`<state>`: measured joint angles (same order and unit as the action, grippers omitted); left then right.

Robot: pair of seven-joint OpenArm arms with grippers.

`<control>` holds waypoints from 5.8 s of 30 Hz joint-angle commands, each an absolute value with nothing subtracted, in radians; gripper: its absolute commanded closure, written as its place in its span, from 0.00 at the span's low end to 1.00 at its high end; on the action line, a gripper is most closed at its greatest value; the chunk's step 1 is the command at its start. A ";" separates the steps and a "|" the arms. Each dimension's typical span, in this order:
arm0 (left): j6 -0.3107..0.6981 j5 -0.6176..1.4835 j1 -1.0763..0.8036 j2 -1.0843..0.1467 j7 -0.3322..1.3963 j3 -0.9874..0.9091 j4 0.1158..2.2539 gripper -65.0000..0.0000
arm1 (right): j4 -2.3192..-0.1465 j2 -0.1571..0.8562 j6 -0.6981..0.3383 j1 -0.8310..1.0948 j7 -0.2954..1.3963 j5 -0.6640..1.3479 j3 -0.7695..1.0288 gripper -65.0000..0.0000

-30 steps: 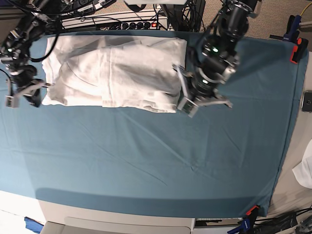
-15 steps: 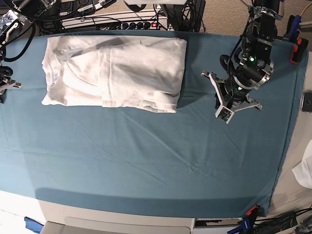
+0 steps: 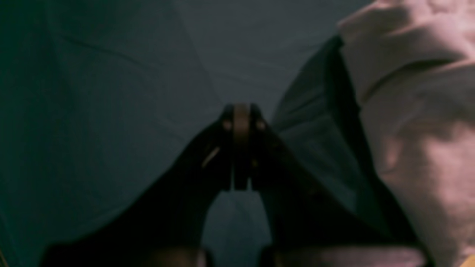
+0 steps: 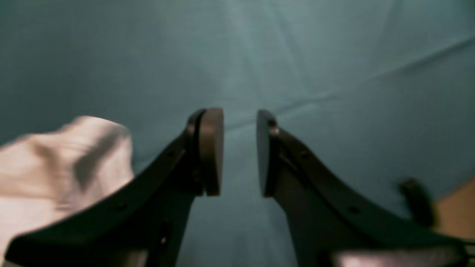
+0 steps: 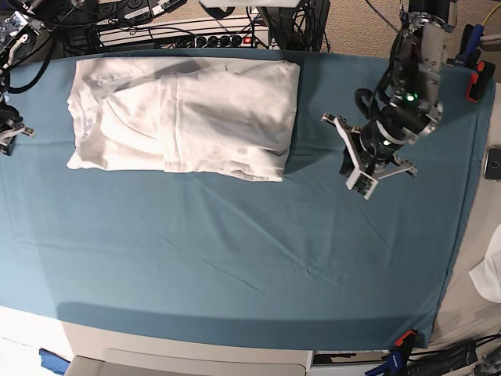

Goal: Fold the T-shirt properly
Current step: 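Withdraw both grippers away from the folded shirt, then grasp the collar end of the bundle with the right gripper, then fold the collar end over onto the bundle with the right gripper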

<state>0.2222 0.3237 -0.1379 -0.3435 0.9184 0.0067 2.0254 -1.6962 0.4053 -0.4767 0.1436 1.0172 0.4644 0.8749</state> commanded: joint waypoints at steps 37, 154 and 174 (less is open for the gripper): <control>0.446 0.783 -0.264 -0.538 0.975 -0.738 2.039 1.00 | -1.424 0.408 -0.617 0.121 1.283 0.931 0.855 0.44; 0.472 0.832 -0.466 -0.371 0.981 -0.760 2.039 1.00 | -2.152 -0.092 -0.481 0.347 1.046 0.473 -0.013 1.00; 0.473 0.846 -0.466 -0.371 0.980 -0.760 2.039 1.00 | -2.152 -0.089 -0.576 0.347 1.070 0.613 -0.014 0.57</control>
<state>0.4690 0.8284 -0.4656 -0.3573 0.9985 -0.7525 2.0232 -2.1357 -0.0860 -0.5724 0.3515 1.0920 0.5888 -0.0097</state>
